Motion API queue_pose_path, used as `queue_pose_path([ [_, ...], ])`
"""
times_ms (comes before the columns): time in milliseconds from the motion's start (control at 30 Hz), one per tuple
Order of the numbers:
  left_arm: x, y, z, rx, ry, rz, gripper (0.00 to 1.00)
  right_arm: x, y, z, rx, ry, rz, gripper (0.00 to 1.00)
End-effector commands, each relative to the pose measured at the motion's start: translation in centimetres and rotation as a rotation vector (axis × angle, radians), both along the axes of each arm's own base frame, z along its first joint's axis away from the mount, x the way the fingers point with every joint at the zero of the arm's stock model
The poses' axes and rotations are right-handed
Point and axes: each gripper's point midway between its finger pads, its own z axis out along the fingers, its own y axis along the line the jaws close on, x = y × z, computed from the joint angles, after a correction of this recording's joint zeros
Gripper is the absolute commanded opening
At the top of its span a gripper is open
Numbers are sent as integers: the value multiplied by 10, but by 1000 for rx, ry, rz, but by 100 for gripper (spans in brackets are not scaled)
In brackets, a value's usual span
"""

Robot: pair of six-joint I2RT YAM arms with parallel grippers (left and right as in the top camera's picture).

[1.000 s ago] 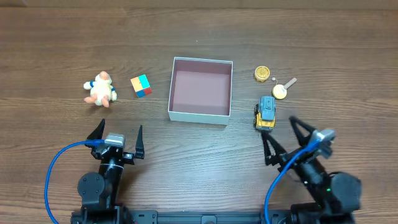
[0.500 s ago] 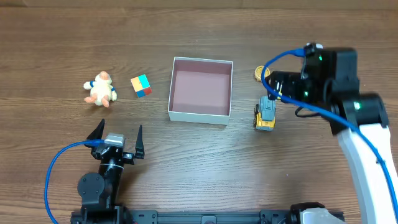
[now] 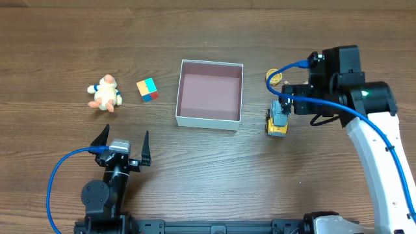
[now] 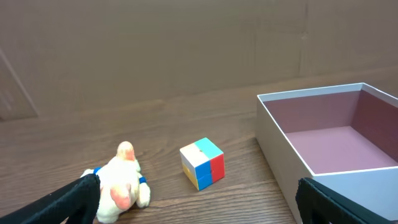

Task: Pack container
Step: 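Reach the right gripper down over the yellow-grey toy truck, then close the right gripper on the toy truck and lift it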

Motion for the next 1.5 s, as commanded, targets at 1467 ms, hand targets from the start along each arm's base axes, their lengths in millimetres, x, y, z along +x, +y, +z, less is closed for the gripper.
queue_pose_path([
  [1467,0,0,1,9,-8,0,100,34,-2,-129,-29,337,-173,100],
])
